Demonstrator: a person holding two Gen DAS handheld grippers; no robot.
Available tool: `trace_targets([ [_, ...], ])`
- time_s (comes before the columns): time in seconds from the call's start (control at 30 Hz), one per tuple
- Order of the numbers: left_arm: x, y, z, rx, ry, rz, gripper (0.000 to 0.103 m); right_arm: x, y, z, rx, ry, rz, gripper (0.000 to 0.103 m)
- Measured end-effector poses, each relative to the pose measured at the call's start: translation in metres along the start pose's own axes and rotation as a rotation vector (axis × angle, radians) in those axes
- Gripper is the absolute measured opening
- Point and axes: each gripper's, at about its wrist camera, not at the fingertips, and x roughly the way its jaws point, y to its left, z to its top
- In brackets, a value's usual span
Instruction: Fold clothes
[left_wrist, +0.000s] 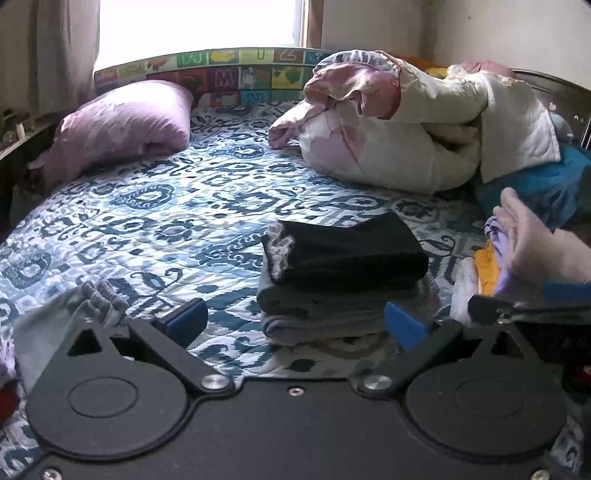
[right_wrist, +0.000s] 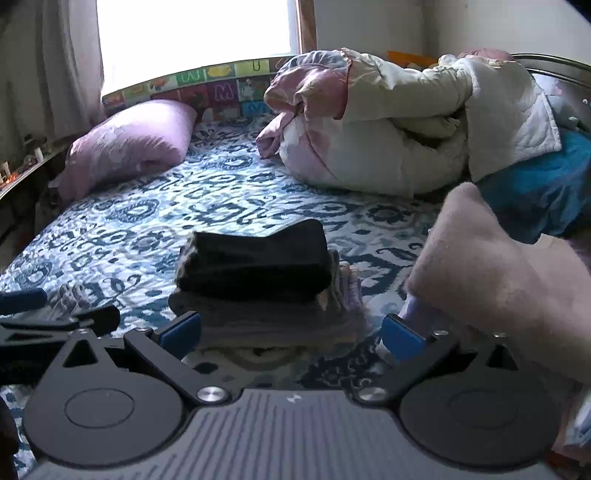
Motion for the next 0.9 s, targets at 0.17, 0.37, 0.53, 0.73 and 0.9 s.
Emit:
trace_targets([
  [0.17,0.0,-0.005,0.0,0.004,-0.005,-0.01,0.103,0.006,0.002,-0.003,-0.004,0.026,-0.005,0.103],
  [0.37,0.002,-0.015,-0.005,0.047,-0.013,-0.001,0.103,0.015,-0.002,-0.006,0.001,0.036,-0.009,0.103],
  [0.53,0.005,-0.016,-0.009,0.065,-0.013,0.008,0.103,0.018,-0.005,-0.009,0.005,0.043,-0.007,0.103],
  [0.73,0.006,-0.017,-0.009,0.057,-0.007,0.005,0.103,0.018,-0.007,-0.012,0.004,0.045,-0.006,0.103],
  [0.9,0.004,-0.019,-0.01,0.063,-0.012,0.0,0.103,0.016,-0.01,-0.013,0.006,0.04,-0.008,0.103],
])
